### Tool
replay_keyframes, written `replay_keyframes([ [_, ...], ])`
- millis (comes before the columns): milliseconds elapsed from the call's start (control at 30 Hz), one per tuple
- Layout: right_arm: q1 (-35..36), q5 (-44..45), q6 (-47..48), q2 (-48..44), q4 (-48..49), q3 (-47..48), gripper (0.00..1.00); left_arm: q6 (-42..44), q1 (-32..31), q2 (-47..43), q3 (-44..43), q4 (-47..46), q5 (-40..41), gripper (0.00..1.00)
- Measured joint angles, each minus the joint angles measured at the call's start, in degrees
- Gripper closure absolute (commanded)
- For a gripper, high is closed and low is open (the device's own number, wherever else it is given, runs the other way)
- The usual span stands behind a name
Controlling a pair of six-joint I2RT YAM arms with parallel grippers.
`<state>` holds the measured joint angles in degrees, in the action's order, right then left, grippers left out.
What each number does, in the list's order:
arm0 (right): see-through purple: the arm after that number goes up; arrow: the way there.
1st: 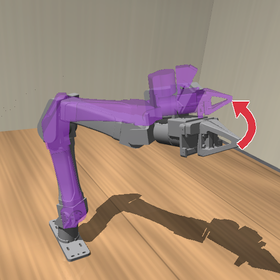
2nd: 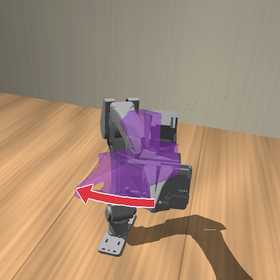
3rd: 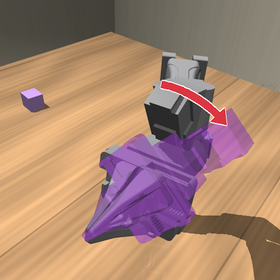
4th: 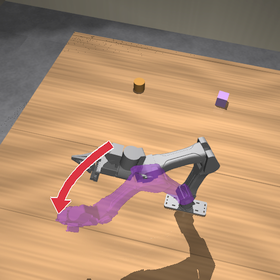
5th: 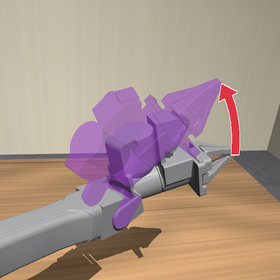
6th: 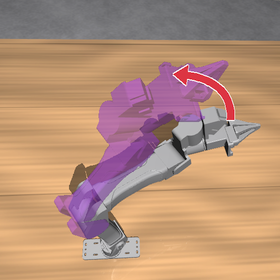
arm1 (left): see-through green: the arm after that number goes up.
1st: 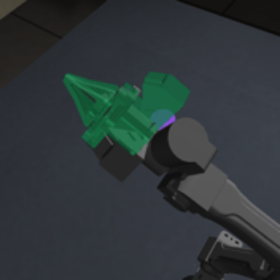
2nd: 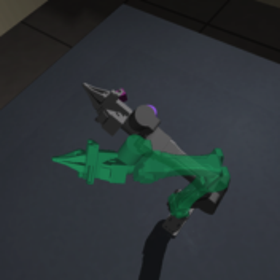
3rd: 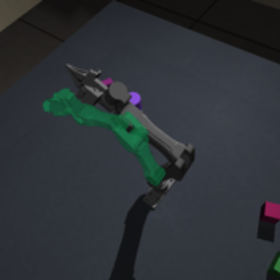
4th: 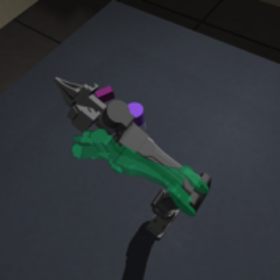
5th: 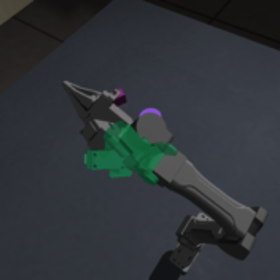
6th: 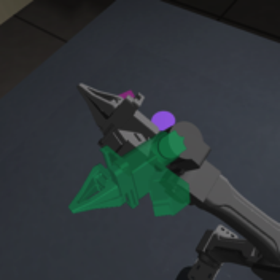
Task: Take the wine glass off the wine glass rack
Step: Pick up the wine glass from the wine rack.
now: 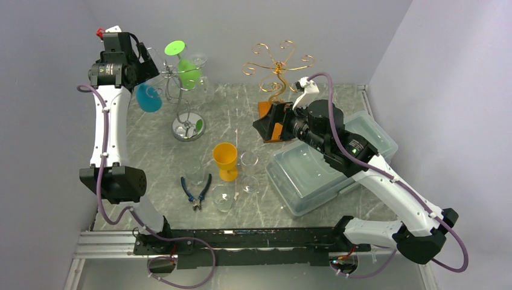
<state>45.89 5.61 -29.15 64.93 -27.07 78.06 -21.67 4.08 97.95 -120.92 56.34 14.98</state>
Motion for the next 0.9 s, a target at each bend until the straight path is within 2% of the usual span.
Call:
replay_keyframes([
  [233,0.0,0.0,0.0,0.0,0.07,0.0,0.0,-0.04,0.28,1.95,-0.87,0.02,-0.17,0.09],
  [633,0.0,0.0,-0.04,-0.09,0.13,0.0,0.0,-0.46,0.61,2.03,-0.94,-0.11,-0.68,0.41],
  [900,0.0,0.0,-0.44,-0.13,0.15,0.0,0.0,-0.52,0.63,2.03,-2.23,0.04,-1.25,0.51],
])
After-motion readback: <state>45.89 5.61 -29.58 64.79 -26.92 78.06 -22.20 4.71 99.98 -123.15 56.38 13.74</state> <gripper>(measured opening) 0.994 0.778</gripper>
